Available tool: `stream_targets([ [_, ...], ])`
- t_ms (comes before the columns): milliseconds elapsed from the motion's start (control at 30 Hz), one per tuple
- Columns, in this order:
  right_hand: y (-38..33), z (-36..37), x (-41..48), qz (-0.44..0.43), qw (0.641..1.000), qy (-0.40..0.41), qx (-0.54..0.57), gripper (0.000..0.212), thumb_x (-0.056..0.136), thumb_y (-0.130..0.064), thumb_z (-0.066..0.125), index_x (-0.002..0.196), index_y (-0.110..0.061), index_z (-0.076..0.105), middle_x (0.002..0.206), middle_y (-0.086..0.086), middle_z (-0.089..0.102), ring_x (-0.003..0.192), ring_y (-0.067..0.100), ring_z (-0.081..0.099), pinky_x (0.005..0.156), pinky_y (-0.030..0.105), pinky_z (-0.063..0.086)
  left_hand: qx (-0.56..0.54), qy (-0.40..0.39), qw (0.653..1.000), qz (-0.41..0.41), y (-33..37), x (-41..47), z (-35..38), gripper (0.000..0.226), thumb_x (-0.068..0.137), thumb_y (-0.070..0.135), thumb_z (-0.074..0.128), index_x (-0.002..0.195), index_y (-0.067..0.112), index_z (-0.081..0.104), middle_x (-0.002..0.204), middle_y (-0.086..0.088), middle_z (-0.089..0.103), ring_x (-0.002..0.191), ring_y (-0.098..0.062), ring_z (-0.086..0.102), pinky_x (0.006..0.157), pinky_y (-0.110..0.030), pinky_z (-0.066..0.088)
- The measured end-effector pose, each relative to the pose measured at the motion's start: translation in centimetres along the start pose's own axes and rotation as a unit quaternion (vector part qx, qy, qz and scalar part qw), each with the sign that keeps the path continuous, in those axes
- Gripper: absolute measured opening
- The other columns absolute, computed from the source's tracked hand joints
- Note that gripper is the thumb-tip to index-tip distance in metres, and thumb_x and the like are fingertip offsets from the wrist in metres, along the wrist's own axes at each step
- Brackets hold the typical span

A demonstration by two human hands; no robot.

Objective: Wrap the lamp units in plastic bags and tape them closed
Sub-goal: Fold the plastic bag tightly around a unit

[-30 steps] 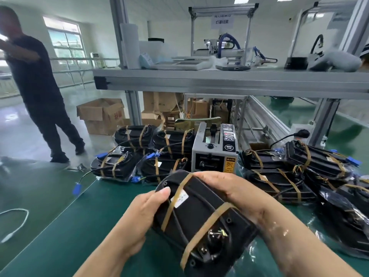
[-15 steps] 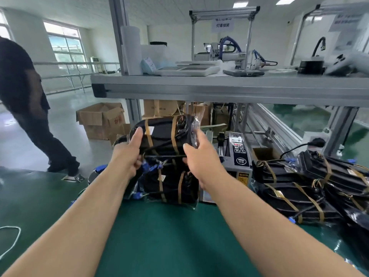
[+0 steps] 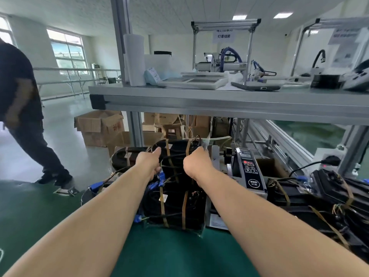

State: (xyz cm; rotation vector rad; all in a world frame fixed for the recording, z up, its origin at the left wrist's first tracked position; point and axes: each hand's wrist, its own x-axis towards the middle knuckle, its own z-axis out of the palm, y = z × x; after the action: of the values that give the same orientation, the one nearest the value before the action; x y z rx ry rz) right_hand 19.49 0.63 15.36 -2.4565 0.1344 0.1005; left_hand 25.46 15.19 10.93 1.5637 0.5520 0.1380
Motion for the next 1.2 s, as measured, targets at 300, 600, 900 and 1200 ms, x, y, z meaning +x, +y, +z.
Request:
stream_targets([
  [300,0.1,1.6,0.1,0.054,0.995,0.022,0.081,0.106,0.086,0.006,0.064,0.158,-0.01,-0.012,0.168,0.01,-0.005,0.155,0.027,0.002,0.125,0.04,0.018,0.079,0.0,0.993,0.091,-2.0,-0.5,-0.4,0.056,0.091,0.04,0.069,0.139,0.017,0.05,0.102,-0.011,0.071,0.088,-0.031,0.072,0.084,-0.05,0.06],
  [600,0.5,1.3,-1.8,0.021,0.991,0.055,0.12,0.106,0.086,-0.001,0.068,0.157,-0.003,-0.012,0.167,0.011,-0.009,0.155,0.025,-0.002,0.125,0.034,0.011,0.092,0.043,0.99,0.102,-1.1,-2.1,-1.1,0.059,0.09,0.044,0.067,0.138,0.012,0.05,0.12,-0.009,0.062,0.101,-0.032,0.065,0.093,-0.048,0.055],
  [900,1.7,-1.5,-7.5,-0.121,0.974,0.089,0.171,0.082,0.085,0.002,0.056,0.156,-0.013,0.019,0.164,0.006,0.017,0.152,0.025,0.014,0.124,0.043,0.022,0.123,0.097,0.962,0.224,-1.1,-6.6,-0.5,0.025,0.092,0.044,0.059,0.1,0.022,0.065,0.116,-0.014,0.065,0.101,-0.032,0.062,0.087,-0.049,0.053],
  [1200,7.5,-1.9,-14.7,-0.14,0.97,0.021,0.199,0.058,0.098,-0.009,0.049,0.153,-0.019,0.035,0.154,-0.001,0.039,0.137,0.021,0.043,0.105,0.029,0.043,0.086,0.102,0.968,0.211,-1.5,-12.1,0.1,0.048,0.097,0.039,0.054,0.14,0.019,0.052,0.139,-0.001,0.053,0.108,-0.022,0.059,0.087,-0.033,0.047],
])
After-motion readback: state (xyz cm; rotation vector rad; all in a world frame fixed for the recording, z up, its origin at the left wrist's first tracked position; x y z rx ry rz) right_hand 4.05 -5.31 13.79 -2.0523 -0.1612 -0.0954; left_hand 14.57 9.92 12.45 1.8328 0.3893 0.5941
